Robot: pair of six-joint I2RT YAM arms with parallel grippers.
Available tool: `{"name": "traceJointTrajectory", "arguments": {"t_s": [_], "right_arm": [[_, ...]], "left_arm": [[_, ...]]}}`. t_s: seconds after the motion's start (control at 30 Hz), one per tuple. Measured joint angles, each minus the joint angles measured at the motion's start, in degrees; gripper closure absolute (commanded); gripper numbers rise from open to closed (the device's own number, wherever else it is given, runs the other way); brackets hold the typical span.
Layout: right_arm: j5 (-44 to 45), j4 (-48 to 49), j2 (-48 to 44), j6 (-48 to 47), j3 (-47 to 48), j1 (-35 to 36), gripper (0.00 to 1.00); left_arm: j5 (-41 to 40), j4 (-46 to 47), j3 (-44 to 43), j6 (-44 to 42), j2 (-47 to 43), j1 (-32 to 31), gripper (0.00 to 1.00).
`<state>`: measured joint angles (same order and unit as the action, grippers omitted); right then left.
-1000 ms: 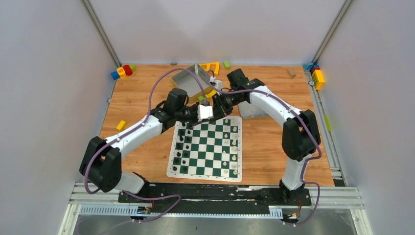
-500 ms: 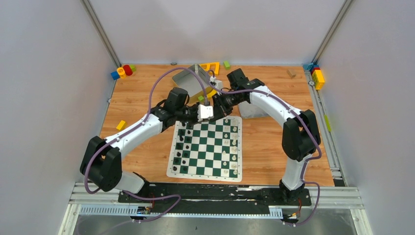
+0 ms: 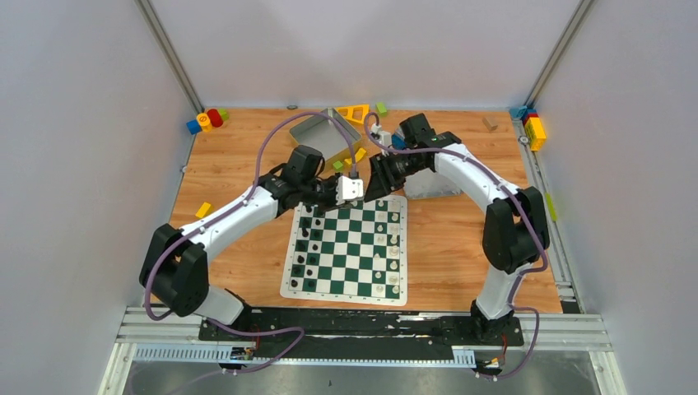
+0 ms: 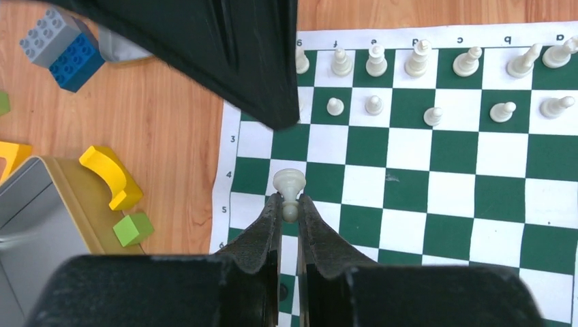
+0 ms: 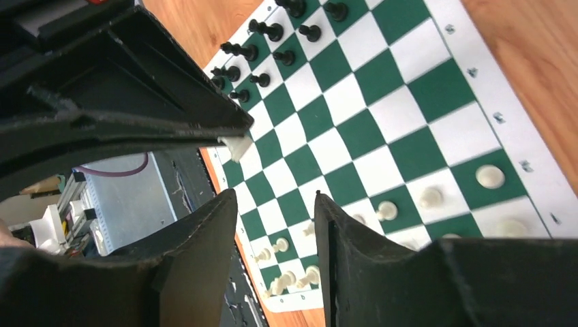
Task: Set up the chess pieces on the board
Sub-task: Place the chess piece on the chessboard.
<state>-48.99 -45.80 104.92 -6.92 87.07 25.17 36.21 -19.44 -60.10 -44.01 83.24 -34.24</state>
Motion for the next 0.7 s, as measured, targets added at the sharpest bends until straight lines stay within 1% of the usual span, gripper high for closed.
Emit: {"name": "traceJointTrajectory", "arguments": {"t_s": [0.23, 0.37, 0.5, 0.6, 0.7], "right_arm": [[-0.02, 0.44, -7.13, -1.38, -4.61, -7.76, 0.53], [-0.04, 0.83, -11.45, -2.64, -8.35, -13.66, 0.53], [-0.55, 2.49, -15.47, -3.50, -14.27, -20.26, 0.53], [-0.57, 2.97, -17.86, -3.76, -17.94, -23.63, 0.53], [-0.66, 3.23, -19.45, -3.96, -19.37, -26.27, 0.54]], "left_arm": [[-2.75, -6.14, -4.42, -0.70, 3.67, -2.47, 1.00], [-5.31, -9.46, -7.21, -0.31, 7.45, -5.20, 1.00], [-8.31, -12.46, -10.32, 0.48, 11.78, -8.15, 1.00], [-10.99, -15.32, -13.79, 1.49, 15.37, -11.02, 1.00], [-13.09, -18.38, -18.45, 2.43, 19.69, -13.94, 1.00]]}}
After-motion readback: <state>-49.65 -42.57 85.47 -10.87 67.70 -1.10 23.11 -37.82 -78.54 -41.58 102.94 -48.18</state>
